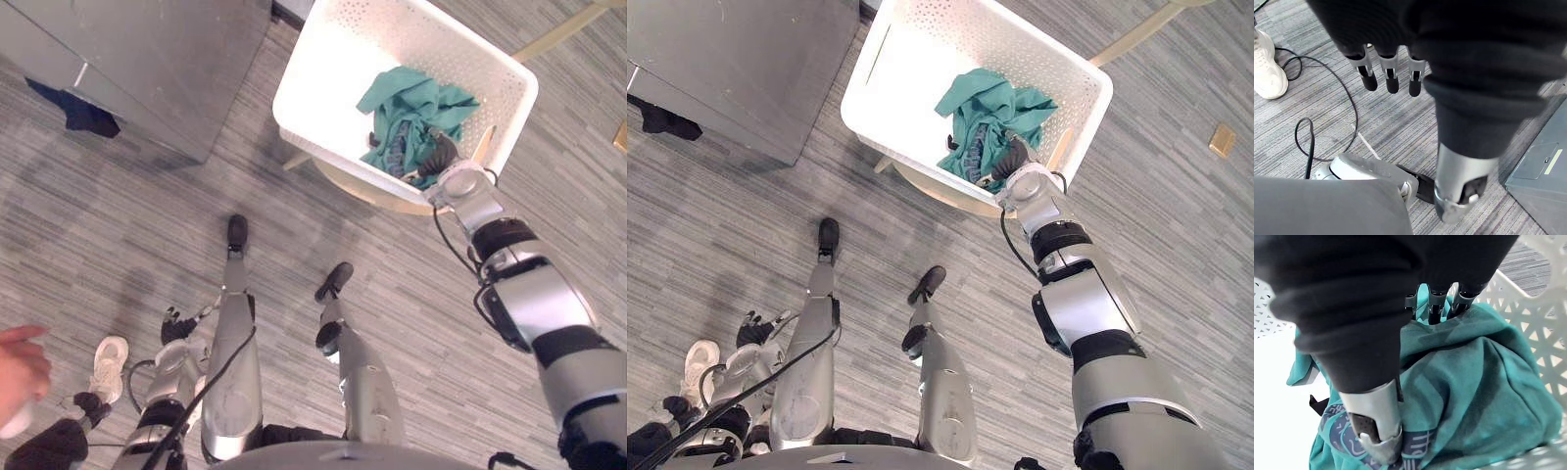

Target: Pick up the laundry basket with both hands and put the clothes into the washing machine.

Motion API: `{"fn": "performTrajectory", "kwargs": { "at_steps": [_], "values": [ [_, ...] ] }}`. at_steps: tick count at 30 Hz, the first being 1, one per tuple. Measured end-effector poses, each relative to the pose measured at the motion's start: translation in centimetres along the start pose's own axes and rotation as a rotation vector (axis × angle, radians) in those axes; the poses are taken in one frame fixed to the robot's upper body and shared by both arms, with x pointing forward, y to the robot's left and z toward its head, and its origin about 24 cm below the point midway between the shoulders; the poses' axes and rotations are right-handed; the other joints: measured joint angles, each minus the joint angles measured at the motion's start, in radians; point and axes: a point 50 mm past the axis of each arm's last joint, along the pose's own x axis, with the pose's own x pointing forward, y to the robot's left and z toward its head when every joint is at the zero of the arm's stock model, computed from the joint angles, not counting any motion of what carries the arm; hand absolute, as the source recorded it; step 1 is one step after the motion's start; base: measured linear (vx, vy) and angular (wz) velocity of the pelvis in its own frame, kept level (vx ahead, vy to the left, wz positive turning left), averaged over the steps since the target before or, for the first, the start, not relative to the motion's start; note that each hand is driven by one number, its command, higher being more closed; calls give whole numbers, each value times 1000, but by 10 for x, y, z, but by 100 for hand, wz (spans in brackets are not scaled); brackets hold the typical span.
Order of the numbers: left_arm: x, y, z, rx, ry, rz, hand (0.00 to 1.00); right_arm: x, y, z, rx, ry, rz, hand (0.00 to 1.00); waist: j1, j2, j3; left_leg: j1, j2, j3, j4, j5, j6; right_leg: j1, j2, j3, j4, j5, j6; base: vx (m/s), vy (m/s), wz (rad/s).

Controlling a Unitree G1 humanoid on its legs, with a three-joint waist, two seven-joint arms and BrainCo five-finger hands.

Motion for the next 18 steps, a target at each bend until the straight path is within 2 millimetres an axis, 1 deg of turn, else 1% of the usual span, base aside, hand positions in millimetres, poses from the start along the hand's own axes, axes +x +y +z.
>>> {"fn": "performTrajectory", "kwargs": {
  "at_steps": [4,6,8,10,12,13,15,16,18],
  "values": [
    [1,5,-3,-5,19,18,0,0,-2,0,-15,4,-6,0,-5,-13,-8,26,1,11,-36,21,-1,3,0,7,0,9,5,1,-9,-3],
    [2,8,-5,-9,27,27,0,1,-5,3,-20,-4,-17,0,-8,-20,-12,34,1,19,-36,21,-1,7,-1,14,-1,11,5,4,-17,-8],
    [2,10,-6,-7,34,34,0,2,-12,12,-15,-24,-34,0,-16,-21,-13,44,1,23,-36,21,-1,16,-1,17,-3,11,4,4,-24,-5],
    [2,12,-6,-2,37,39,0,4,-22,24,-12,-55,-60,0,-27,-22,-14,53,2,24,-37,21,-1,24,0,19,-7,11,4,0,0,0],
    [3,13,-6,-1,35,41,0,4,-28,30,-15,-70,-73,0,-30,-28,-17,53,3,26,-37,21,-1,24,0,21,-10,11,5,-1,-15,-2],
    [3,15,-5,-1,32,45,0,4,-32,36,-44,-88,-76,0,-32,-37,-23,54,4,28,-37,21,-1,25,0,23,-14,13,6,3,-30,-4],
    [3,16,-4,-1,30,47,0,3,-35,43,-70,-121,-74,0,-32,-44,-27,56,4,31,-37,21,-1,25,0,26,-15,14,8,10,-19,-3],
    [4,17,-4,0,29,48,0,2,-37,51,-90,-156,-67,0,-33,-47,-27,61,4,34,-37,21,-1,28,0,28,-15,17,9,17,-22,-7],
    [4,18,-3,-8,31,45,0,-1,-39,75,-143,-243,-49,0,-33,-60,-32,74,5,53,-37,19,-3,31,0,45,-18,26,14,20,-29,-15]
  ]
}}
